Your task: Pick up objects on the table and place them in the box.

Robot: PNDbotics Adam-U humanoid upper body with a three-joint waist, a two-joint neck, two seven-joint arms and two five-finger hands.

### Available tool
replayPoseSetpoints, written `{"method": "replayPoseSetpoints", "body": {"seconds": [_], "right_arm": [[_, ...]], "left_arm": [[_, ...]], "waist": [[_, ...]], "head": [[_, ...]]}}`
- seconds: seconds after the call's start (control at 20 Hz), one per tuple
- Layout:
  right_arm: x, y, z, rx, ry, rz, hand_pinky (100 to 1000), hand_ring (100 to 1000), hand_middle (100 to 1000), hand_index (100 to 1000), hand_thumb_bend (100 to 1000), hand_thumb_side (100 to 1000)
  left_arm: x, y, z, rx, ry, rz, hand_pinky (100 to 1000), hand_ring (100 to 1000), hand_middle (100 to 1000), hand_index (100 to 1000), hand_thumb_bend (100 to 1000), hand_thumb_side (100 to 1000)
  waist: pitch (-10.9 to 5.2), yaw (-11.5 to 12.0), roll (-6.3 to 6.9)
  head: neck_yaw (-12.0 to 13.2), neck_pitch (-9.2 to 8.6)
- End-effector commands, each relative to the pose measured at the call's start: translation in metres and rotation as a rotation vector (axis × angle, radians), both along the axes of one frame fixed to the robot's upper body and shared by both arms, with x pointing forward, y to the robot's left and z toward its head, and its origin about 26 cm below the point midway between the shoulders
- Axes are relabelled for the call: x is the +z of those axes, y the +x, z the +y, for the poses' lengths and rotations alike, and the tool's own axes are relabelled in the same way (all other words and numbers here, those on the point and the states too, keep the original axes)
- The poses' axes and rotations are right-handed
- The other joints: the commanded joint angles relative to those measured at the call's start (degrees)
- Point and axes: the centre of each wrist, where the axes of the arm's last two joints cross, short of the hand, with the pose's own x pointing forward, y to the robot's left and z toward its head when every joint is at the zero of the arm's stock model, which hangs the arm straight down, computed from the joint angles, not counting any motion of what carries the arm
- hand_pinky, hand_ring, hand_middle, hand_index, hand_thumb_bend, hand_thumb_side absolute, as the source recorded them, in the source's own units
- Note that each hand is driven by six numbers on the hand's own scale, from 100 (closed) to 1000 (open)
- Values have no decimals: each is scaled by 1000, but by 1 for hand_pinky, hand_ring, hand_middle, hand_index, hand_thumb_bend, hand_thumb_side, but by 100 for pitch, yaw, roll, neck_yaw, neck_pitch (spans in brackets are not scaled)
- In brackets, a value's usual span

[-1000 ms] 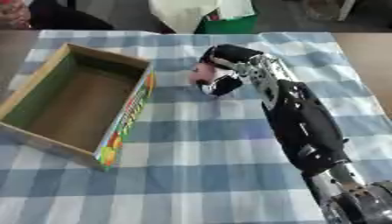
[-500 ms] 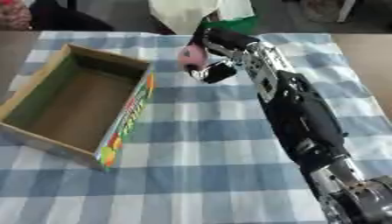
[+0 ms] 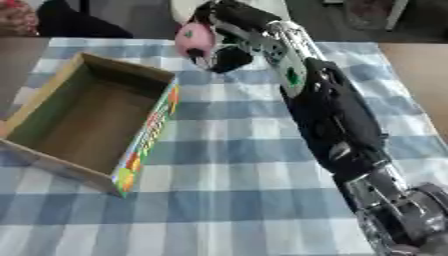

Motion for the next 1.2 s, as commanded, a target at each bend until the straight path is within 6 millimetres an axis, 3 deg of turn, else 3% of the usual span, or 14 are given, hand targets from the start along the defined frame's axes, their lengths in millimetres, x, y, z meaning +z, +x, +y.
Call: {"method": "replayPoseSetpoints", "body": {"seconds": [0.05, 0.35, 0.6, 0.9, 1.2], "right_arm": [[17, -6, 25, 60, 17, -39, 753, 688, 670, 777, 100, 507], [7, -15, 73, 122, 32, -33, 747, 689, 669, 774, 100, 519], [-20, -21, 101, 143, 20, -15, 749, 678, 659, 772, 100, 499], [-60, -25, 115, 142, -36, 65, 759, 675, 658, 777, 100, 481], [-83, -30, 123, 145, -97, 110, 769, 689, 670, 790, 100, 483]], "left_arm": [[14, 1, 2, -18, 42, -35, 506, 389, 653, 756, 182, 564], [24, 9, -1, -53, 48, -89, 499, 392, 649, 754, 177, 575], [32, 14, -3, -79, 52, -151, 491, 399, 643, 750, 168, 588], [41, 20, -7, -111, 44, -222, 485, 403, 640, 749, 165, 599], [43, 23, -9, -129, 38, -237, 486, 402, 641, 749, 164, 594]], "waist": [[-114, 64, 0], [-87, 295, -47], [-63, 396, -67], [22, 445, -58], [103, 474, -52]], "head": [[-111, -40], [-284, -116], [-396, -159], [-548, -154], [-631, -206]]}}
